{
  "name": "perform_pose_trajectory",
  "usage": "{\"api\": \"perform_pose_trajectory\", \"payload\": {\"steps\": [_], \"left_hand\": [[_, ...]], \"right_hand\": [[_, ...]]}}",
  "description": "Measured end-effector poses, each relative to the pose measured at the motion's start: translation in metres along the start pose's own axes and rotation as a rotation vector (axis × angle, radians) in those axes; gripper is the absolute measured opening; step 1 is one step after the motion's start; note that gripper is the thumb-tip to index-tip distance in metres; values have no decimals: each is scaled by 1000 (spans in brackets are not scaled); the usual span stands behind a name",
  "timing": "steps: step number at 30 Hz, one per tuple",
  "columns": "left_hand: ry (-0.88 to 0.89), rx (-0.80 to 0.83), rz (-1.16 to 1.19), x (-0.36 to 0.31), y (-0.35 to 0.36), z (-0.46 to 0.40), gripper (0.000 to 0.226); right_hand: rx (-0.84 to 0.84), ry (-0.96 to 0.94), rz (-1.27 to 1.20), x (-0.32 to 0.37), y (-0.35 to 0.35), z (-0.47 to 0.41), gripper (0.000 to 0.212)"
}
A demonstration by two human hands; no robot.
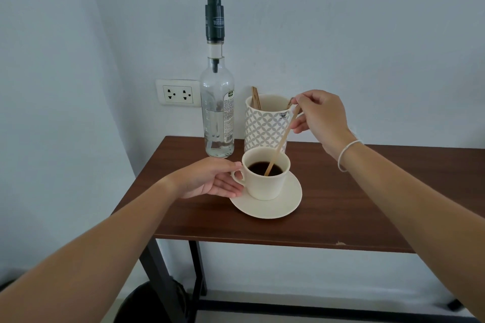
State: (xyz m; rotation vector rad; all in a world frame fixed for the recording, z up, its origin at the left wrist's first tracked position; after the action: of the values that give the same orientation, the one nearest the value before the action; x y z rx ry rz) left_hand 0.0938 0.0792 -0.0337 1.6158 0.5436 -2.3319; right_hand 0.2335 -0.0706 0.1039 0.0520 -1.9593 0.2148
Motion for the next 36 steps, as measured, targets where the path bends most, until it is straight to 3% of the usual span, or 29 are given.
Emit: {"api": "perform_pose_trajectory", "payload": {"steps": [7,15,21,29,36], "left_hand": [[10,-159,34,-2,-20,3,39],[212,-441,-7,-22,-70,12,20],[324,-592,-58,-33,-118,24,22],[507,-731,-283,-37,-227,49,23],[697,-750,-636,-34,-319,61,35]], "right_hand": [[-33,44,-79,-4,-11,-8,21],[-101,77,-221,7,-21,-20,16],[-112,112,-333,24,-6,-8,19],[-98,97,-413,71,78,41,21],[-118,135,-381,84,186,110,21]]}}
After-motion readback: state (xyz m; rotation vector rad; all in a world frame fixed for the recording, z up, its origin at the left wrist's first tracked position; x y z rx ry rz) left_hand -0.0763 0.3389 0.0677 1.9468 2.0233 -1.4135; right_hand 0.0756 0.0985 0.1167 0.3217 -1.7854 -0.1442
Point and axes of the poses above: each hand's wrist, its own z-axis away from the middle knuckle, its own y-axis out of the palm, x = y × z, the point moved 8 cm from there along -z, towards the middle knuckle, and after that the axes turned 15 degrees about -x, right-handed, at the moved point
